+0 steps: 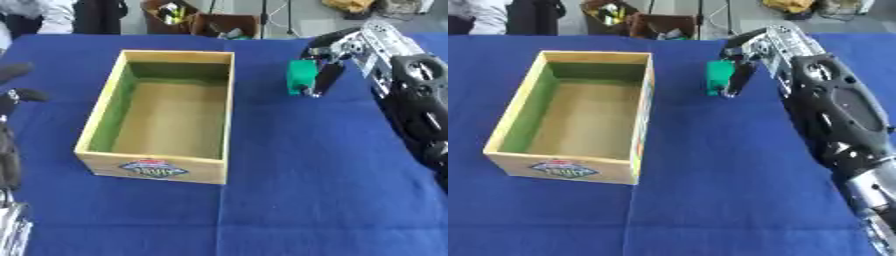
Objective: Pick up objects on the table and place them in the box.
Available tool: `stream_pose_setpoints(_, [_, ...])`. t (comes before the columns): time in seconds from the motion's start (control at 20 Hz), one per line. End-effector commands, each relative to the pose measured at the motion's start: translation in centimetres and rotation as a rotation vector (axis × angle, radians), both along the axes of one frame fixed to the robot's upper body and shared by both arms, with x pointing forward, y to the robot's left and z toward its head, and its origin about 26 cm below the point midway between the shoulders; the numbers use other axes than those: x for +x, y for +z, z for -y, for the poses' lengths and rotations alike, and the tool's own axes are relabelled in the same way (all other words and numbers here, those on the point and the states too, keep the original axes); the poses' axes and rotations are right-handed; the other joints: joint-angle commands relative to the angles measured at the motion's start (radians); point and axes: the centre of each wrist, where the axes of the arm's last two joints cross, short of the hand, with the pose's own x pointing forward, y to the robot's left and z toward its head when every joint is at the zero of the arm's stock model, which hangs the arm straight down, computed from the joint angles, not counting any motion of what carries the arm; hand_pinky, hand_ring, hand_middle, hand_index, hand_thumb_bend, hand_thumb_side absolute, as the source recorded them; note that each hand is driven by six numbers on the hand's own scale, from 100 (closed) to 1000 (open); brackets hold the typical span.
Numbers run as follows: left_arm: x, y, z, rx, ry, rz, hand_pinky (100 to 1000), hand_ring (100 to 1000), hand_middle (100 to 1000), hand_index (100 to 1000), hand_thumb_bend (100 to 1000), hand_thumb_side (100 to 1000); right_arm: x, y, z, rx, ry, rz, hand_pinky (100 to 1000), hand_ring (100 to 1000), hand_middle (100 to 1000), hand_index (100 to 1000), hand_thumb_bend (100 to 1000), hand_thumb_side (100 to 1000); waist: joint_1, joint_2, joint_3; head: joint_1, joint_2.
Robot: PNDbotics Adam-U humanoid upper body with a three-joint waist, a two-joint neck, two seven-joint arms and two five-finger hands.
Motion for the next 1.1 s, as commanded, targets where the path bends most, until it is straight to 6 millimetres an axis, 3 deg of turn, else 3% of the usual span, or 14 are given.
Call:
stream_pose_setpoints(0.05, [-0.3, 0.6, 0.2, 0.005, -0.011, 0.021, 509, 714, 886, 767, 100, 974, -0.5, 2.4, -0.4, 0.012, 0.015, 0.084, 791, 790, 514, 487, 100, 409, -0.001, -0.032, 0.0, -0.002, -0.002])
stream_pose_setpoints(0.15, [-0.3, 0.5, 0.2, 0.005, -0.01, 0.02, 509, 714, 885, 768, 100, 973, -0.8, 3.0, -0.7, 0.026, 0.03, 0.127, 782, 780, 504, 436, 100, 420, -0.001, -0.037, 0.0, 0.0, 0.001])
stream_pose_setpoints(0.6, [-0.3, 0.4, 0.2, 0.003, -0.008, 0.014, 511, 714, 883, 768, 100, 971, -3.2, 6.6, -2.7, 0.177, 0.139, 0.339, 763, 757, 452, 388, 100, 420, -0.002, -0.058, -0.005, 0.008, 0.012])
stream_pose_setpoints(1.1, [-0.3, 0.4, 0.2, 0.001, -0.011, 0.011, 512, 714, 881, 768, 100, 969, -6.4, 8.5, -7.6, 0.228, 0.306, 0.412, 752, 749, 429, 382, 100, 393, -0.003, -0.079, -0.005, 0.006, 0.018])
